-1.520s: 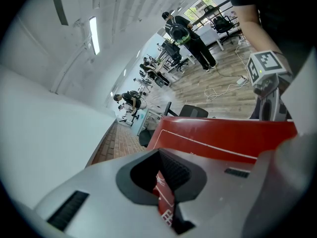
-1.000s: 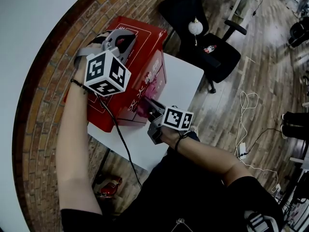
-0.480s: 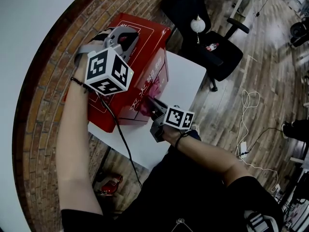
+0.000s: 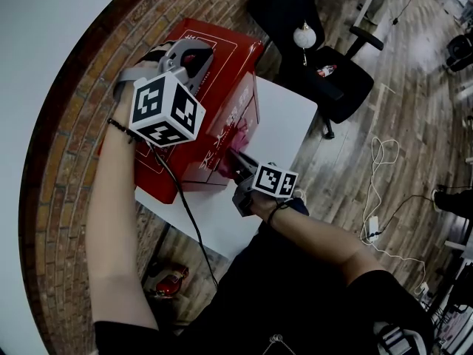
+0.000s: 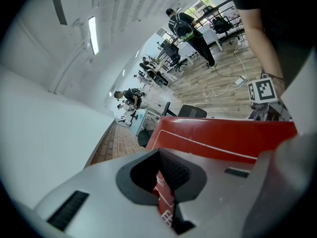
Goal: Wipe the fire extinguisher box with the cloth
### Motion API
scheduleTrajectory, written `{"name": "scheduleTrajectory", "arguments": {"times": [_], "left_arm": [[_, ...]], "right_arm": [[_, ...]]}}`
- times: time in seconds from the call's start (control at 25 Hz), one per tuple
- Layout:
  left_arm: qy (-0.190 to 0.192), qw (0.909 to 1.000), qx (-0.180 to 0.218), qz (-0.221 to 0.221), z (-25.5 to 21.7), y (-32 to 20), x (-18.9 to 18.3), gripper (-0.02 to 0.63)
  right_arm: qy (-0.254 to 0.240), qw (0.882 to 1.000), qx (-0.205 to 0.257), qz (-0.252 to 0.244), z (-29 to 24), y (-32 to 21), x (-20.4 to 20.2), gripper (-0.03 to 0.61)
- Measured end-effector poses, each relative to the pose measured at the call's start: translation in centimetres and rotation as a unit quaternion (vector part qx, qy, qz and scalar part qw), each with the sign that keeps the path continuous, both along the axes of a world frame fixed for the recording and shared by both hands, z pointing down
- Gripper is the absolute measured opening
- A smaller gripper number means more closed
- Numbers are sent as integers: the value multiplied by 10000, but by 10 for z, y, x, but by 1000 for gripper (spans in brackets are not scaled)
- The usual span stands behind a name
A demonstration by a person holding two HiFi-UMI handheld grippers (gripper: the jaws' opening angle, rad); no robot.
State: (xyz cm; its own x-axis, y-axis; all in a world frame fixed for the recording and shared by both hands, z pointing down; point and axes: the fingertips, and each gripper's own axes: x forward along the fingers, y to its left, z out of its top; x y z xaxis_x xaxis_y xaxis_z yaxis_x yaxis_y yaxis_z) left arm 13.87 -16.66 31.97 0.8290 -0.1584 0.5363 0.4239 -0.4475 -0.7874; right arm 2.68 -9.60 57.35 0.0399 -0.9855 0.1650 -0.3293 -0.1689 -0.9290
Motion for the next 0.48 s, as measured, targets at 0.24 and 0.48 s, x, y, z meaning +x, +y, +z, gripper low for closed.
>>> {"name": "scheduleTrajectory", "arguments": {"times": [0.24,0.48], "left_arm": [[-6,10000,2,0,0,0,0,25],[1,10000,4,-2,0,1,0,25]], "right_arm": [[-6,10000,-67,-20,15,0,1,63],[10,9997,-224,-27,34,1,2,62]]}}
